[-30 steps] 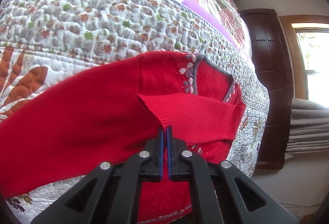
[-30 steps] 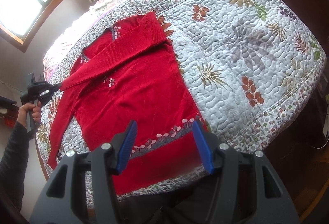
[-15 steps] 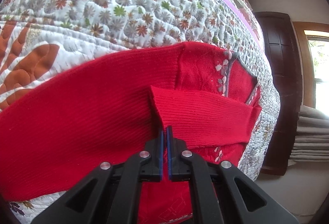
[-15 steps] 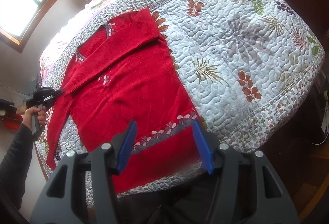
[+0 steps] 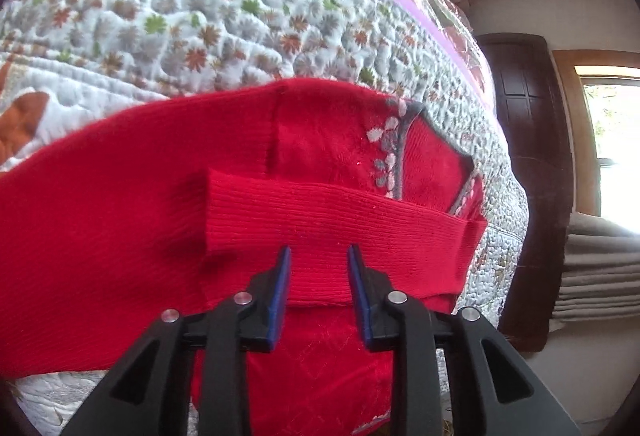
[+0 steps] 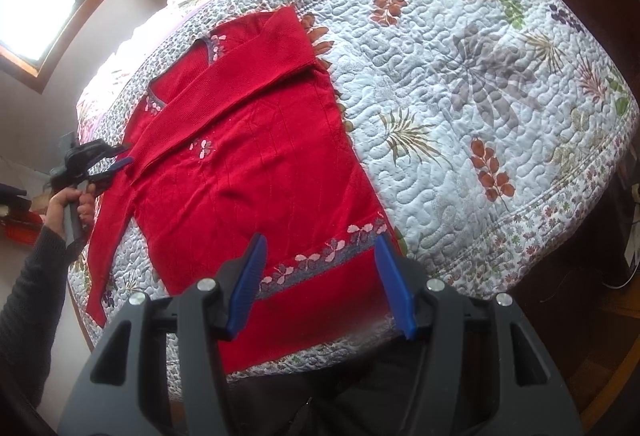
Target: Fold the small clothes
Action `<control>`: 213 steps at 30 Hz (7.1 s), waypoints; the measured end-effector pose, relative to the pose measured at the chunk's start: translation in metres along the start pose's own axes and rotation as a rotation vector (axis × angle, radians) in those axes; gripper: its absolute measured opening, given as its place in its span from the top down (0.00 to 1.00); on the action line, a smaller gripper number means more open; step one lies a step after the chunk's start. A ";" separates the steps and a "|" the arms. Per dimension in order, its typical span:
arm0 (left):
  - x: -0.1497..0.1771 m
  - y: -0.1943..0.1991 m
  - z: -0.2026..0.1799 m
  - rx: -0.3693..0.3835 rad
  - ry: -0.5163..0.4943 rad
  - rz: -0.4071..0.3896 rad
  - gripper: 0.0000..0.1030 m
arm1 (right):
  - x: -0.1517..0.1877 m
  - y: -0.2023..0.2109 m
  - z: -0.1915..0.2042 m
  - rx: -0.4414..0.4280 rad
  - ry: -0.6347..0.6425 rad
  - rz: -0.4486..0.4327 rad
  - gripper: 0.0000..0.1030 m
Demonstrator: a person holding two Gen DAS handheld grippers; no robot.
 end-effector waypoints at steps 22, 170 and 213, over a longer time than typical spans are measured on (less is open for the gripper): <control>0.136 0.248 0.317 0.129 0.695 -0.595 0.18 | -0.027 -0.015 0.083 -0.061 0.213 0.014 0.39; 0.275 0.068 0.026 -0.056 0.222 -0.191 0.36 | -0.272 -0.065 0.289 -0.758 0.492 0.133 0.96; 0.267 0.037 -0.010 -0.109 0.131 -0.092 0.36 | -0.305 -0.229 -0.002 -0.485 -0.051 0.173 0.80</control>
Point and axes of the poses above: each gripper's, at about its wrist camera, not at the fingertips, and y roughly against the way its jaws point, z to its left, x to its underside, the point moved 10 cm from there along -y, roughly the way its jaws point, and after that the axes turned 2 degrees about y, right-handed, at the moved point
